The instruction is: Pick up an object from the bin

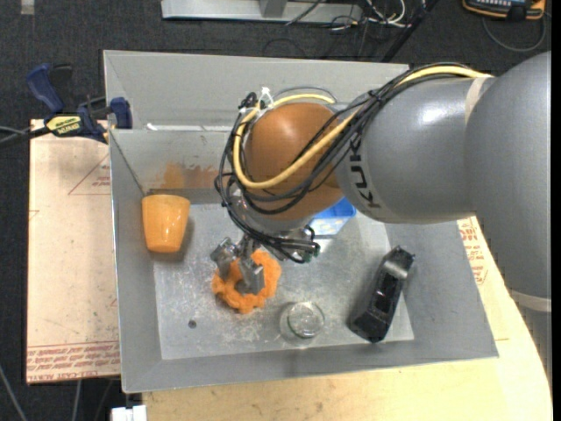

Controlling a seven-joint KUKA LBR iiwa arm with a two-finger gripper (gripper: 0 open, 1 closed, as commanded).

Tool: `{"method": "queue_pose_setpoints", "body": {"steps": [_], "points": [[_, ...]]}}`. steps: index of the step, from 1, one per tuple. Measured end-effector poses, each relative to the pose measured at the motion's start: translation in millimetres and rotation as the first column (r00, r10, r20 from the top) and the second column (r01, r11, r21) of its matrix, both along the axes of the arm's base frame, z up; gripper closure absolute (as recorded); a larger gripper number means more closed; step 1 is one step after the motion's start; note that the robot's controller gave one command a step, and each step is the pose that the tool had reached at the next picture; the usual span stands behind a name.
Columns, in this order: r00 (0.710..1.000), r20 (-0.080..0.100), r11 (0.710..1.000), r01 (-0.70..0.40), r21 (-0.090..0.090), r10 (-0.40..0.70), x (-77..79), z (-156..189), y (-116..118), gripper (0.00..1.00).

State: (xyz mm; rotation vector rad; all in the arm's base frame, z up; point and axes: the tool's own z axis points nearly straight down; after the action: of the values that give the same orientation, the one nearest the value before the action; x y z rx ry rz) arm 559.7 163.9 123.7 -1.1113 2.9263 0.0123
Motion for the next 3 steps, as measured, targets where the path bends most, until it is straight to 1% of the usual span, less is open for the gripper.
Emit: {"method": "queue_pose_setpoints", "body": {"steps": [1,2,3], "points": [[1.0,-0.007,1.0,-0.005,-0.001,0.005,-4.3,40,-1,1.0],[1.0,0.006,1.0,-0.028,0.003,0.028,-5.3,205,5,1.0],[1.0,0.004,1.0,-0.028,0.002,0.028,-5.7,204,4,1.0]]}}
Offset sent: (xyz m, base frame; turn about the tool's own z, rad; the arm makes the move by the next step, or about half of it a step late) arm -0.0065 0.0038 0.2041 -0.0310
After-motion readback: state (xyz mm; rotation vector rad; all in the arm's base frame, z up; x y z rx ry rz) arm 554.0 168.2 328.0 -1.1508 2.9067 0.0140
